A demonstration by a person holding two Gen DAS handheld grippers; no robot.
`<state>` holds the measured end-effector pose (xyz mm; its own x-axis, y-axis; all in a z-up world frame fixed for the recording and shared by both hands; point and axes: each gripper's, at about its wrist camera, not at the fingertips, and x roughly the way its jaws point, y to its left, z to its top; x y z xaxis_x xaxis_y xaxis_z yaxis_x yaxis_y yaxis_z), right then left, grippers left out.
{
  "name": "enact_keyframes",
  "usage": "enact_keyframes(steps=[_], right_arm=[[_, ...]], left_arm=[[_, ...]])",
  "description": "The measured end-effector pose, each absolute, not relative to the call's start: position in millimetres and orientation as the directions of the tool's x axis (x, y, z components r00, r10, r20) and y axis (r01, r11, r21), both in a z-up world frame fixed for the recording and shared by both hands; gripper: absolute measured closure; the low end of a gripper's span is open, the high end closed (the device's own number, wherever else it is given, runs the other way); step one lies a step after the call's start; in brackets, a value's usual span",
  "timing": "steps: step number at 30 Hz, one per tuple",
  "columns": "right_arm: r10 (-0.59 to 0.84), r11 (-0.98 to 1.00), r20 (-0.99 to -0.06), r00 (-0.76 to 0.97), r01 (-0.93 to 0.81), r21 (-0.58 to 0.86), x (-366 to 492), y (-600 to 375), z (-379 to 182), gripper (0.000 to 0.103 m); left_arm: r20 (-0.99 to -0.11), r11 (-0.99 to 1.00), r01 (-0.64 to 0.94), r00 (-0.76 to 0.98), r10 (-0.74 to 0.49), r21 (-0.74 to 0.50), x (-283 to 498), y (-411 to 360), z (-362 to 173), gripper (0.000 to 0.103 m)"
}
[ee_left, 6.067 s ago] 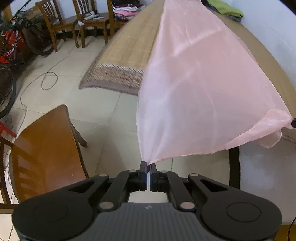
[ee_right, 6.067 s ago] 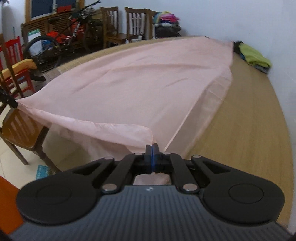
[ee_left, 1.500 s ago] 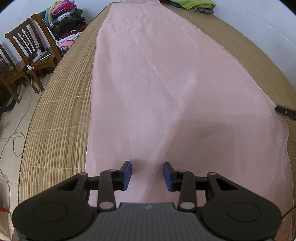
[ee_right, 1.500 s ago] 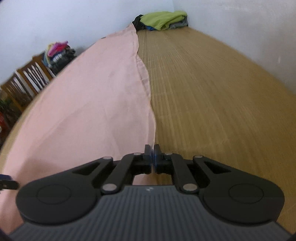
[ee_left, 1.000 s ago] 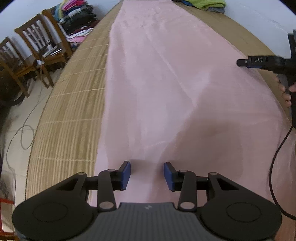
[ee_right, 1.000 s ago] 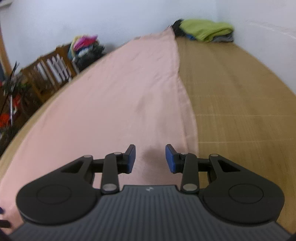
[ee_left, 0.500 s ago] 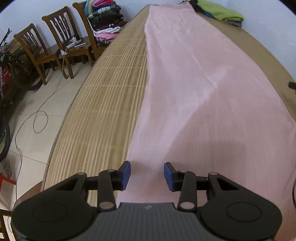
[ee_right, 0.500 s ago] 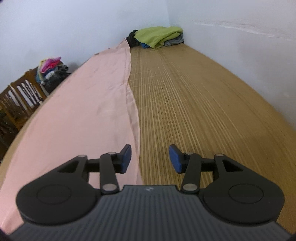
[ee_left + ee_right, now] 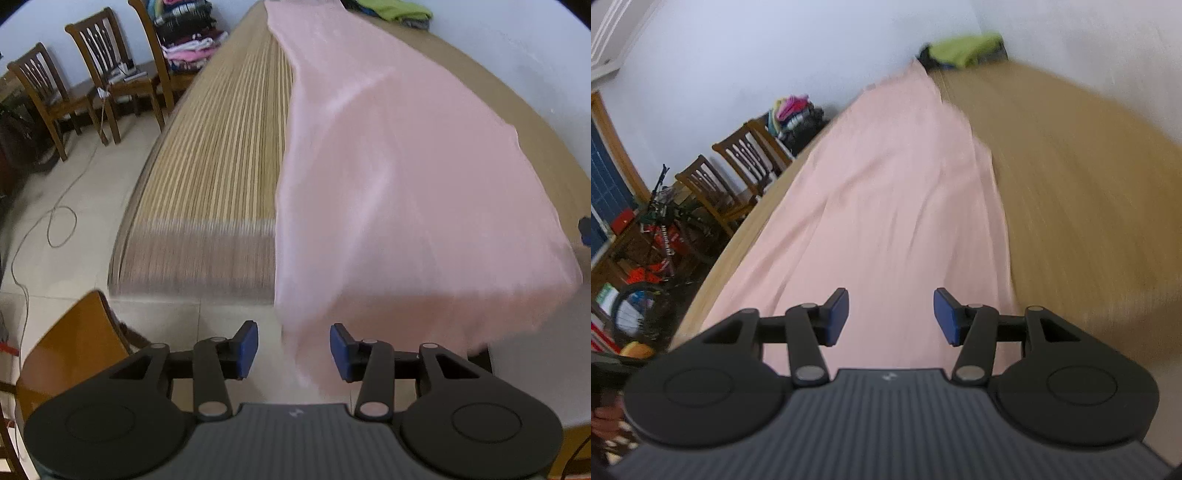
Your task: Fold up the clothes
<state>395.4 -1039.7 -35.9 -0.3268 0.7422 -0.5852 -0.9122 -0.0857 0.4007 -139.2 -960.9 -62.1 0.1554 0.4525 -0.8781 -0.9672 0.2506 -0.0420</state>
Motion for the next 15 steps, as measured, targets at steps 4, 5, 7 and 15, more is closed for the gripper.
enact_keyframes(steps=[4, 5, 7, 15], right_arm=[[0.694, -0.102, -0.621, -0.363, -0.905, 0.414, 387, -1066, -52, 0.049], [0.683, -0.121, -0.632, -0.367, -0.91, 0.397, 383, -1070, -57, 0.049], [0.66, -0.142, -0.656, -0.366, -0.918, 0.37, 380, -1074, -66, 0.049], [0.655, -0.201, -0.69, -0.309, -0.951, 0.235, 396, -1090, -97, 0.05]], left_arm=[[-0.869, 0.278, -0.96, 0.17, 0.465, -0.039, -147, -975, -74, 0.057], [-0.86, 0.301, -0.953, 0.186, 0.475, -0.04, -148, -978, -78, 0.057], [-0.846, 0.362, -0.931, 0.222, 0.485, -0.037, -143, -981, -84, 0.055], [-0.795, 0.466, -0.883, 0.324, 0.513, -0.059, -158, -972, -128, 0.05]])
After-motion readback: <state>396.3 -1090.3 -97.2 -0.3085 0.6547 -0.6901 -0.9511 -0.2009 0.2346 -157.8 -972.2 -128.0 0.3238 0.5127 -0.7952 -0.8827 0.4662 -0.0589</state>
